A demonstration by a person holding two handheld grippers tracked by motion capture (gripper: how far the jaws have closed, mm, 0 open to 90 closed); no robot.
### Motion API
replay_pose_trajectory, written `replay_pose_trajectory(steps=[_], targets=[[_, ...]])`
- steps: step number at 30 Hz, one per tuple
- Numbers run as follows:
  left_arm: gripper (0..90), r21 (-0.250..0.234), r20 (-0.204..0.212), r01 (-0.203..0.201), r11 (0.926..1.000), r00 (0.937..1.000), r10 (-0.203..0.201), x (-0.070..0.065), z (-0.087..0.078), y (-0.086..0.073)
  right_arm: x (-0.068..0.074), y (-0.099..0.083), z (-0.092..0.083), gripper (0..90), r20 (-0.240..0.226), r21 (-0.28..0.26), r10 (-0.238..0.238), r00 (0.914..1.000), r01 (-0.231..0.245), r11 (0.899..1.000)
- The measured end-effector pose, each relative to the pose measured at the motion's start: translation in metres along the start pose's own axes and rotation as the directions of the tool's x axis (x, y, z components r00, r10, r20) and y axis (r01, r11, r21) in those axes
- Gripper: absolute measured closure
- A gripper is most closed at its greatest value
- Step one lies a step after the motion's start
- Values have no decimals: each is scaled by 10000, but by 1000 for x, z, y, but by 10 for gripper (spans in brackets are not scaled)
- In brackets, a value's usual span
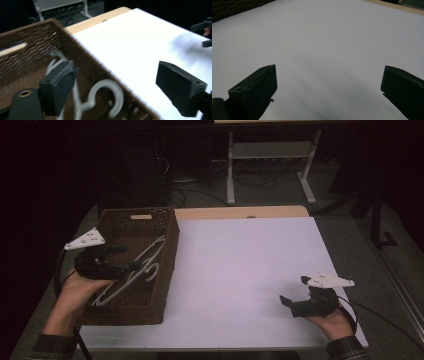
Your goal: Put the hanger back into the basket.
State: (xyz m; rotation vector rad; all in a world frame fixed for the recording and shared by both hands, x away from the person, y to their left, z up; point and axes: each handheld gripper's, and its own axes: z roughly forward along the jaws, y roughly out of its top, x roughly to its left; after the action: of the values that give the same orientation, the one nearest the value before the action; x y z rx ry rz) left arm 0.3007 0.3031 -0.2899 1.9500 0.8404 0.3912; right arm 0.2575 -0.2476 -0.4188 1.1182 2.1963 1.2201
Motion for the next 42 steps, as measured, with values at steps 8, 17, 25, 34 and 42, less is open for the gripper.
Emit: replay_pose_trajectory(steps=[8, 17, 25, 34, 42], targets=[[95, -19, 316, -561, 9984, 9979, 561, -36, 38, 17, 2, 2, -1, 0, -64, -59, -51, 10000, 50, 10000], [43, 127, 831, -695, 9975, 9942, 682, -71, 84, 23, 4, 4, -1, 0, -150, -71, -120, 9998, 119, 9999], [50, 266, 1189, -966, 9950, 9886, 928, -102, 121, 22, 4, 4, -1, 0, -192, -46, -149, 9997, 148, 9999], [61, 535, 1694, -1363, 9892, 9775, 1255, -132, 160, 2, 5, 4, 0, 0, -224, 20, -291, 9993, 292, 9996], [61, 669, 1895, -1585, 9851, 9714, 1434, -136, 181, -25, 7, 3, 1, 0, -300, 64, -356, 9989, 358, 9993]])
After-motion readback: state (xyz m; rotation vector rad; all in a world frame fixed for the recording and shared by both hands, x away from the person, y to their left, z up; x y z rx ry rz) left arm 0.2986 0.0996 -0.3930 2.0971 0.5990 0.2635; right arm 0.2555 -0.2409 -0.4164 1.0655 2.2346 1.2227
